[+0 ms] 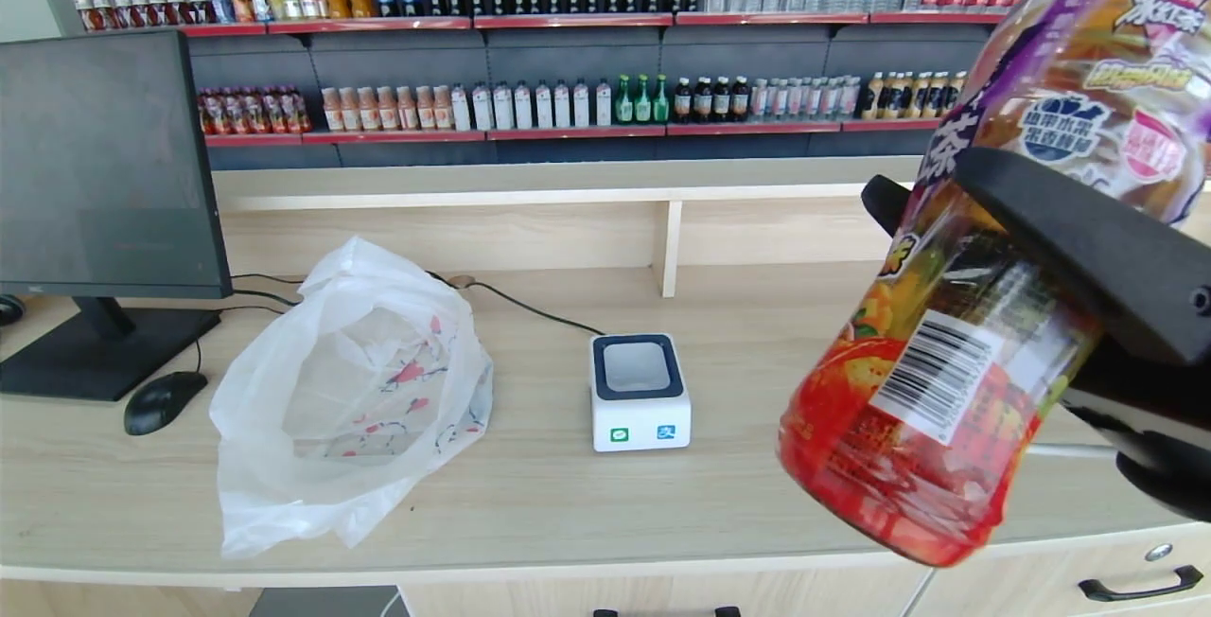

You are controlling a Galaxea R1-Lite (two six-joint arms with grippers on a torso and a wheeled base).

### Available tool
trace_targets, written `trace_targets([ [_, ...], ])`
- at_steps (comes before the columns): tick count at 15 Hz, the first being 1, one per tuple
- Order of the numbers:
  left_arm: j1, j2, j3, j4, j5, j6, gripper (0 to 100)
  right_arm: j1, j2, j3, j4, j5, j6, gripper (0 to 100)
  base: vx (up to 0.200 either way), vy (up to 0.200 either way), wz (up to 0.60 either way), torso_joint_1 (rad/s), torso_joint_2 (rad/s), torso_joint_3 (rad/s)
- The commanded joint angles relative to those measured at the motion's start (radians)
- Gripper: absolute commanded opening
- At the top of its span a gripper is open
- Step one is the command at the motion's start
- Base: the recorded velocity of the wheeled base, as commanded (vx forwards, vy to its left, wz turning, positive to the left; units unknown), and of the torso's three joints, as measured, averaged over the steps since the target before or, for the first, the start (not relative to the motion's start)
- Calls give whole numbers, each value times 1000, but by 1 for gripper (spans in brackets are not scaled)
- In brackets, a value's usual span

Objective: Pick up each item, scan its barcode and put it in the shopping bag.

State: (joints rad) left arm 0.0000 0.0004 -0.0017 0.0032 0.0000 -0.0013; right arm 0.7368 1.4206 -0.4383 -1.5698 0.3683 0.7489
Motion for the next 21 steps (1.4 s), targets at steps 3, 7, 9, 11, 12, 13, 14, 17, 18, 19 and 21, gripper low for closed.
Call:
trace_targets([
  [3, 0, 0, 0, 0, 0, 0, 0, 18, -26, 1, -1, 1, 18, 0, 0, 0, 0, 0, 0, 0],
  [7, 0, 0, 0, 0, 0, 0, 0, 18, -26, 3, -1, 1, 29, 0, 0, 0, 0, 0, 0, 0],
  [9, 0, 0, 0, 0, 0, 0, 0, 19, -26, 3, -1, 1, 29, 0, 0, 0, 0, 0, 0, 0],
  [11, 0, 0, 0, 0, 0, 0, 0, 18, -25, 0, -1, 1, 29, 0, 0, 0, 0, 0, 0, 0],
  [12, 0, 0, 0, 0, 0, 0, 0, 18, -26, 0, -1, 1, 29, 0, 0, 0, 0, 0, 0, 0],
  [13, 0, 0, 0, 0, 0, 0, 0, 18, -26, 0, -1, 1, 29, 0, 0, 0, 0, 0, 0, 0],
  [14, 0, 0, 0, 0, 0, 0, 0, 18, -26, 4, -1, 1, 29, 0, 0, 0, 0, 0, 0, 0],
  [17, 0, 0, 0, 0, 0, 0, 0, 19, -28, 4, -1, 1, 29, 0, 0, 0, 0, 0, 0, 0],
  [18, 0, 0, 0, 0, 0, 0, 0, 19, -39, 10, -1, 1, 29, 0, 0, 0, 0, 0, 0, 0],
  [19, 0, 0, 0, 0, 0, 0, 0, 19, -54, 20, -1, 1, 30, 0, 0, 0, 0, 0, 0, 0],
  [21, 0, 0, 0, 0, 0, 0, 0, 19, -75, 62, -1, 1, 32, 0, 0, 0, 0, 0, 0, 0],
])
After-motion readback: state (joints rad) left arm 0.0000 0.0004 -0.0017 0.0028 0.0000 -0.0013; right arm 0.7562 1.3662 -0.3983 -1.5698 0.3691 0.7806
